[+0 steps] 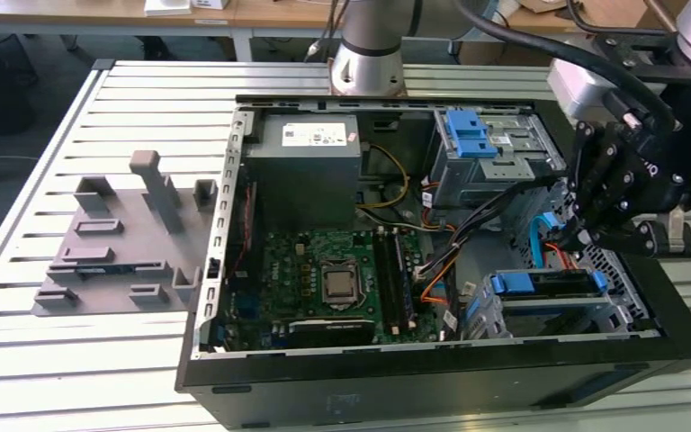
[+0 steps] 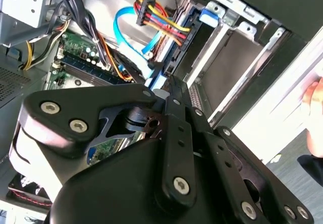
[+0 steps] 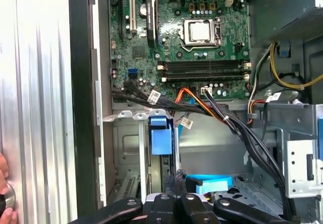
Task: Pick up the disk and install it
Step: 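Insert the second disk wire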
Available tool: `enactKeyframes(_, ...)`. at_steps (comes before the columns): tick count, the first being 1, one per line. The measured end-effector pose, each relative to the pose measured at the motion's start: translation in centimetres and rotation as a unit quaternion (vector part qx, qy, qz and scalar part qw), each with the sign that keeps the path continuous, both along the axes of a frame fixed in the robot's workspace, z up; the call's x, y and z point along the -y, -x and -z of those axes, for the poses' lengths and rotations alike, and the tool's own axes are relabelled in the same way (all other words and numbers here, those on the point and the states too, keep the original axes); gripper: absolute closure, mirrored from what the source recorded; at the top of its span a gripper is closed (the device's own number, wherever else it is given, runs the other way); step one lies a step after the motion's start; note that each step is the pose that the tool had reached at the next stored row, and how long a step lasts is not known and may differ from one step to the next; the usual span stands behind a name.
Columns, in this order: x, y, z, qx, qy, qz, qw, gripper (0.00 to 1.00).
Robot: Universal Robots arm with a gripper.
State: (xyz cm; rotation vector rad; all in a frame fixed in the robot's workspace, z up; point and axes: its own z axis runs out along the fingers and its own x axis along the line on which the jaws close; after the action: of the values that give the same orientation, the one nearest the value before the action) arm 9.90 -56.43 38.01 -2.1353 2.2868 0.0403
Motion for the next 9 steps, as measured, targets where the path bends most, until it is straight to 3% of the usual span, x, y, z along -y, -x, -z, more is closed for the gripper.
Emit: enactKeyframes(9, -0.03, 0.57, -0.47, 0.0026, -0.0003, 0.000, 1.0000, 0.89)
